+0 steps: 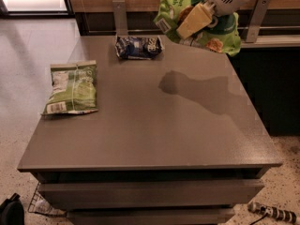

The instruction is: Move green rice chip bag near blue chip bag

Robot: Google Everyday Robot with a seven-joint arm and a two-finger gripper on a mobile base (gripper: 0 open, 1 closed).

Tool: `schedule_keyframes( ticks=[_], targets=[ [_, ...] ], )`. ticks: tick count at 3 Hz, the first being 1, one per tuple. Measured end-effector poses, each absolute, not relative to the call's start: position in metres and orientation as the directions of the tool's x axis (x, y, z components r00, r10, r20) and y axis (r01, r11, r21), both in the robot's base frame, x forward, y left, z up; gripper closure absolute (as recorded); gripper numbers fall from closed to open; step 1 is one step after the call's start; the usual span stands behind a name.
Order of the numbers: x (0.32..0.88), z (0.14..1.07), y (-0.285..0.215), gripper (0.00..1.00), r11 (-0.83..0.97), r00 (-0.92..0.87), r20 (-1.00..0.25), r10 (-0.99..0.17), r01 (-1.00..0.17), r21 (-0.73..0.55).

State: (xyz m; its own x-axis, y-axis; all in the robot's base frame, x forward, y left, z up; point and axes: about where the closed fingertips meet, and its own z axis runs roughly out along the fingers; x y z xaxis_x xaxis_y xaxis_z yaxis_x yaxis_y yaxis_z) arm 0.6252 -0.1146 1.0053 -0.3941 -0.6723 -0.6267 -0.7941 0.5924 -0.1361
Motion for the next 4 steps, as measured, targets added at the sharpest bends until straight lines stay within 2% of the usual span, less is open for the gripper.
schedule_keyframes(
  ticks=[4],
  targets=[
    [0.779, 0.946, -0.197, 1.00, 0.865, -0.588, -0.690, -0.422, -0.488, -0.113]
  ],
)
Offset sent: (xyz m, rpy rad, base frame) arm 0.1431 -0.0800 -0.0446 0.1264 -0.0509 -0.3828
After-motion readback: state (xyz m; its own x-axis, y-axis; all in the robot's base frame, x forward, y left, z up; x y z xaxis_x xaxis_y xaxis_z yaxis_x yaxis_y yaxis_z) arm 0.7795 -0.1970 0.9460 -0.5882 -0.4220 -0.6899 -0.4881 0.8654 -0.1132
